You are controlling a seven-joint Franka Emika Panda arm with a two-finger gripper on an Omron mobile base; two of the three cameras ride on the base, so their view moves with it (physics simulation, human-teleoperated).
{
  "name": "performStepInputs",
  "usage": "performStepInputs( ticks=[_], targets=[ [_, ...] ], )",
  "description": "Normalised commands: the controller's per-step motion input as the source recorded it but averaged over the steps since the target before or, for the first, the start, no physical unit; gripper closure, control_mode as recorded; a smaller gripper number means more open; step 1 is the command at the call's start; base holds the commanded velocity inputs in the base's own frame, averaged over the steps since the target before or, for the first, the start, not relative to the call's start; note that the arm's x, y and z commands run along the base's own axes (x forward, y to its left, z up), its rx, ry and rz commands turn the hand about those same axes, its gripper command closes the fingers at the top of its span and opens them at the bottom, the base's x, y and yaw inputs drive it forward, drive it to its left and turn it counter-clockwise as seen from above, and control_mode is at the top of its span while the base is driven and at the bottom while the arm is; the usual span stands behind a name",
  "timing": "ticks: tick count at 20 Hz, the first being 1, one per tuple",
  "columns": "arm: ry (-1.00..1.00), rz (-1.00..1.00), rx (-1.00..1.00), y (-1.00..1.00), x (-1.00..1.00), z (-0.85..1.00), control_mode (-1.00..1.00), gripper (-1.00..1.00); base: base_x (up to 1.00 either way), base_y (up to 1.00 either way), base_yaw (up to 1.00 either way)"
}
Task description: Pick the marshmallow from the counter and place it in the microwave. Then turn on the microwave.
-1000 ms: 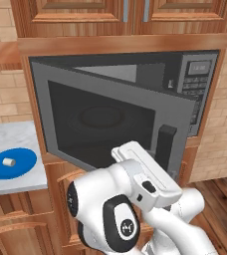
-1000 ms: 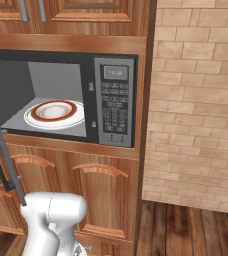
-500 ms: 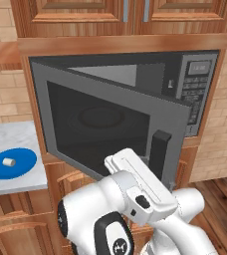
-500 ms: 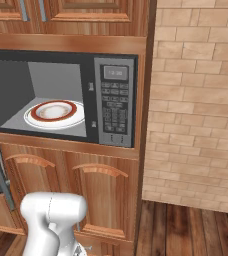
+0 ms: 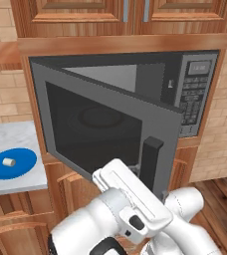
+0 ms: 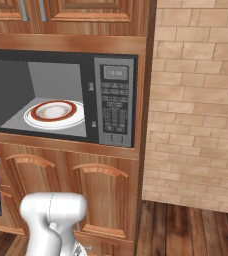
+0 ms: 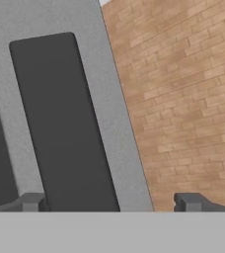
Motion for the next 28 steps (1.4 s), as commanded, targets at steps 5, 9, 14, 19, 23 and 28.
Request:
performStepInputs(
  ticks=[5, 9, 14, 19, 23, 28],
  targets=[
    [-0.02, 0.16, -0.09, 0.17, -0.01, -0.19, -1.0, -1.0, 0.0, 0.0, 0.0],
    [0.0, 0.17, -0.11, 0.22, 0.0, -0.17, -1.0, -1.0, 0.0, 0.0, 0.0],
    [-0.02, 0.14, -0.11, 0.11, -0.13, -0.05, -1.0, -1.0, 0.0, 0.0, 0.0],
    [-0.07, 0.13, -0.1, 0.0, -0.28, 0.0, -1.0, -1.0, 0.0, 0.0, 0.0],
    [-0.08, 0.13, -0.1, -0.05, -0.34, 0.0, -1.0, -1.0, 0.0, 0.0, 0.0],
    [-0.1, 0.13, -0.09, -0.16, -0.34, 0.0, -1.0, -1.0, 0.0, 0.0, 0.0]
  ],
)
